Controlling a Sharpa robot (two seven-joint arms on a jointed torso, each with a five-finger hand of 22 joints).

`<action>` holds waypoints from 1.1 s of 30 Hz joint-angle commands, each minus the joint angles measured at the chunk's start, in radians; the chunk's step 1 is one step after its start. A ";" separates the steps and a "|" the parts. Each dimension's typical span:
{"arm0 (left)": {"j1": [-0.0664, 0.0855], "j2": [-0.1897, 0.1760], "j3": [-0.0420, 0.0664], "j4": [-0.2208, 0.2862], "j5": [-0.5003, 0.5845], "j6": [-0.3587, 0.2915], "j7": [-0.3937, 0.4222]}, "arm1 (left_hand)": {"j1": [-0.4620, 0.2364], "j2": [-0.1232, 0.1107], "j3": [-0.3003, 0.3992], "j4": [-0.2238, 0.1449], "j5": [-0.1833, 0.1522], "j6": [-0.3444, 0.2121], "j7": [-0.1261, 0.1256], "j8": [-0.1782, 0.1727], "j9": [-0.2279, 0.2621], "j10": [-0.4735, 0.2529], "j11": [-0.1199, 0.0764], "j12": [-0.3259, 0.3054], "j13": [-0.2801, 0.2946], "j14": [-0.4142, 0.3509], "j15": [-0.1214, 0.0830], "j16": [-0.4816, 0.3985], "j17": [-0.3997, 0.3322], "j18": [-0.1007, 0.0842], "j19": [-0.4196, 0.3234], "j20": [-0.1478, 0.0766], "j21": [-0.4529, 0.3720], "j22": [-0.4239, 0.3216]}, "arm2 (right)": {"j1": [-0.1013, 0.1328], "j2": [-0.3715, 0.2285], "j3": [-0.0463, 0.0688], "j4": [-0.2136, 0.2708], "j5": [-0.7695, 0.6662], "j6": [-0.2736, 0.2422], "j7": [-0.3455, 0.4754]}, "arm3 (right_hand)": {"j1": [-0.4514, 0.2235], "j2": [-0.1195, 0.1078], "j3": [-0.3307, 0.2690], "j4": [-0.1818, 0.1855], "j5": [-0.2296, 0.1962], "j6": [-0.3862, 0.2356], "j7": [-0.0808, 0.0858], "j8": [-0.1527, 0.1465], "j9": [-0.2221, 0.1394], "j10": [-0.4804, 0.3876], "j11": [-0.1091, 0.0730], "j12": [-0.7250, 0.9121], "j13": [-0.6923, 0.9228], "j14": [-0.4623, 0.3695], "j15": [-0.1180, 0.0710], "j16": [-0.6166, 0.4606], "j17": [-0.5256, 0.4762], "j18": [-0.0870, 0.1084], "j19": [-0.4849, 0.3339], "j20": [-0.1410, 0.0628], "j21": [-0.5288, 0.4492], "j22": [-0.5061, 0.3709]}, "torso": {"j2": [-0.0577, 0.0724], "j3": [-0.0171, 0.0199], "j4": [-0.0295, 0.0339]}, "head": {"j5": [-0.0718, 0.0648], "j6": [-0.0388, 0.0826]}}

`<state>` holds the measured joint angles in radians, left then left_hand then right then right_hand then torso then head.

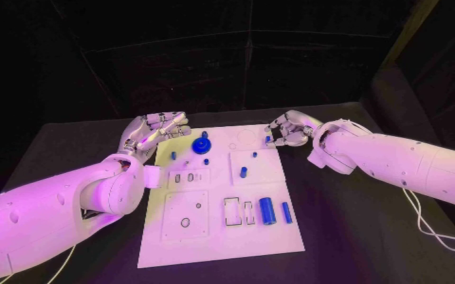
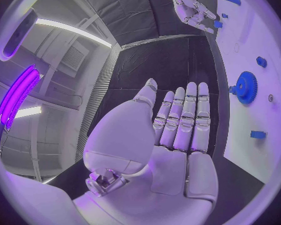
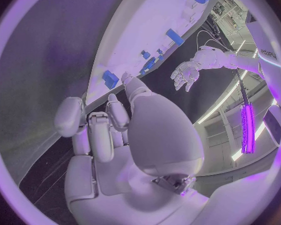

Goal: Assemble the parts on the task board

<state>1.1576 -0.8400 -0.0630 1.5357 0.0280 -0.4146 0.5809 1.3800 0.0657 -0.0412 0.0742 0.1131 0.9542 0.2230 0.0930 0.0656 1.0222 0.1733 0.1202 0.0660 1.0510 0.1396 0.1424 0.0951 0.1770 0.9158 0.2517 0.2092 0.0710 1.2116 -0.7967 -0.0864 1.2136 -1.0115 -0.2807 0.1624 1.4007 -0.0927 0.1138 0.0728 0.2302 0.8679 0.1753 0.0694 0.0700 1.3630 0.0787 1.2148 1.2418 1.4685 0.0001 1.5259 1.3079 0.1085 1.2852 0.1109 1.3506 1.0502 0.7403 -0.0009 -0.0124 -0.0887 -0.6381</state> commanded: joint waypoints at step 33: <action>0.001 0.001 0.001 -0.004 -0.002 0.013 0.005 | -0.010 0.003 -0.004 -0.003 0.004 0.003 0.004 -0.008 -0.002 0.001 0.005 -0.006 -0.002 0.000 0.002 -0.006 -0.001 0.006 0.002 0.001 -0.007 -0.002 | -0.006 0.024 0.000 -0.034 -0.044 0.037 -0.020 | 0.026 0.051 0.000 -0.022 -0.016 0.043 -0.009 0.026 0.008 0.007 -0.004 0.022 0.017 0.078 0.001 0.006 0.153 -0.009 0.003 -0.001 0.007 0.004 | -0.001 0.0023 -0.0003 | 0.005 -0.008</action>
<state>1.1571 -0.8386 -0.0630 1.5312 0.0280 -0.4140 0.5808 1.3800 0.0656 -0.0412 0.0743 0.1131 0.9541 0.2230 0.0894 0.0656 1.0221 0.1734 0.1201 0.0659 1.0510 0.1396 0.1424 0.0950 0.1770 0.9158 0.2518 0.2092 0.0704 1.2049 -0.7738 -0.0864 1.1790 -1.0441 -0.2574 0.1451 1.4252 -0.0535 0.1129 0.0571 0.2177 0.9056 0.1663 0.0926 0.0771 1.3668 0.0749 1.2313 1.2576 1.4685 0.0001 1.5269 1.3076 0.1086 1.2852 0.1108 1.3545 1.0526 0.7394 0.0013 -0.0125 -0.0838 -0.6459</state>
